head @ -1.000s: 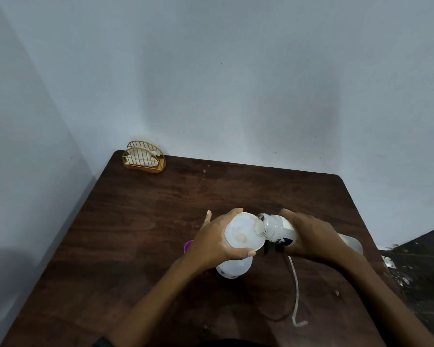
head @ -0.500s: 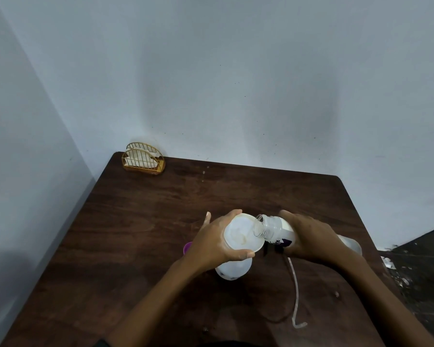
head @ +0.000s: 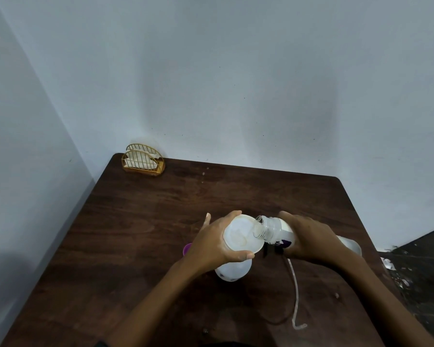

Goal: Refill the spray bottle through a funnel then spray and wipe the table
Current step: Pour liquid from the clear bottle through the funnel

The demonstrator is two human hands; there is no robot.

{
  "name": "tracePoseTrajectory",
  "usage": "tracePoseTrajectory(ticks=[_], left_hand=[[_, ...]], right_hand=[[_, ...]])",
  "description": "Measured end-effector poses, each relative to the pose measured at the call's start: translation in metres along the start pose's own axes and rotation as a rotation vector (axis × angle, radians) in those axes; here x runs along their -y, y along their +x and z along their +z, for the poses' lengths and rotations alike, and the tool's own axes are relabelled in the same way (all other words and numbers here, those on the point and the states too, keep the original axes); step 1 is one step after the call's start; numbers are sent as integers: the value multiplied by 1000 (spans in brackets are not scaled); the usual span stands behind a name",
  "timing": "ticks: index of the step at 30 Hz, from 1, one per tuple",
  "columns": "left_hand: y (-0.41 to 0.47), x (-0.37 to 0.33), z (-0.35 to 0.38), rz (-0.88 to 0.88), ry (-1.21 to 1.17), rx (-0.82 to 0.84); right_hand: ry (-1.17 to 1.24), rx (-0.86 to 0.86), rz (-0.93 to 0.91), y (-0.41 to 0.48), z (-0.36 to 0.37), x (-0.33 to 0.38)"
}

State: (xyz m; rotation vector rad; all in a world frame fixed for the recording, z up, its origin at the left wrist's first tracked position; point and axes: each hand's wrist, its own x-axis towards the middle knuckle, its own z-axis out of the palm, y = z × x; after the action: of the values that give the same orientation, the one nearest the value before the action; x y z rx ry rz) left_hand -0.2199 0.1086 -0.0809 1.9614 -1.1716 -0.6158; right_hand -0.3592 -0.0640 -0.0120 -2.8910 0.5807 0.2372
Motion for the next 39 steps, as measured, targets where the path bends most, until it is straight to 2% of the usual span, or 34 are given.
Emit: tracePoseTrajectory(ticks=[39], left_hand=[[0, -1, 0, 4, -13, -4]], right_hand=[[-23, 27, 12, 0, -4, 2]])
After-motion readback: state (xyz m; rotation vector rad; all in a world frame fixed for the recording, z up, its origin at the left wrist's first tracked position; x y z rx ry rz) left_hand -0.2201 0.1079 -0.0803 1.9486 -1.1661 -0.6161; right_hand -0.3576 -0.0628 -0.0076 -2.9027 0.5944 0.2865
